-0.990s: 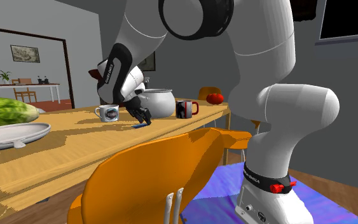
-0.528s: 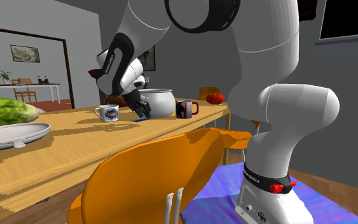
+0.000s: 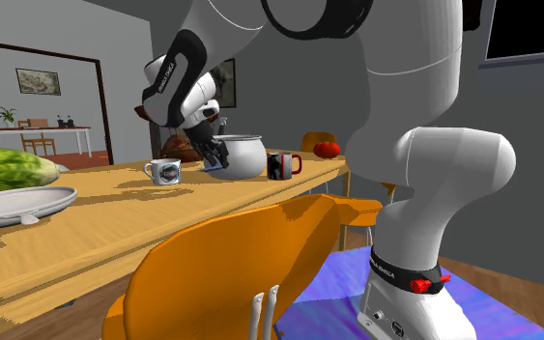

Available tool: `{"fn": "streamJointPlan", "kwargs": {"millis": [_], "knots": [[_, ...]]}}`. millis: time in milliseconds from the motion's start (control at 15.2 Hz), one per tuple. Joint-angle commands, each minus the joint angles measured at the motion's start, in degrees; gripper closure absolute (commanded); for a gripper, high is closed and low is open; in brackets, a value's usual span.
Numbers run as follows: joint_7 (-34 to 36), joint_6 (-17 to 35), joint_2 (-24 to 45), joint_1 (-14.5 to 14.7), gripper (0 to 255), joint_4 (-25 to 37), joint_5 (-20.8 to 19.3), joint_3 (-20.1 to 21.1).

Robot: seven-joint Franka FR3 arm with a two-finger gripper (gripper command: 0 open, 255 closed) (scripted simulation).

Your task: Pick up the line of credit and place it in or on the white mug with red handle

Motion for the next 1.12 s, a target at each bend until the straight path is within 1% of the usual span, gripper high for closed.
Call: {"fn": "streamJointPlan", "kwargs": {"millis": [0, 528, 1056], "knots": [[-0.4, -1.1, 0.4, 0.5, 255, 0.8, -0.4, -1.0], [-1.7, -6.0, 1.8, 2.9, 255, 4.1, -2.0, -5.1], [-3.2, -11.0, 3.0, 4.4, 255, 8.3, -3.2, -8.3]]}}
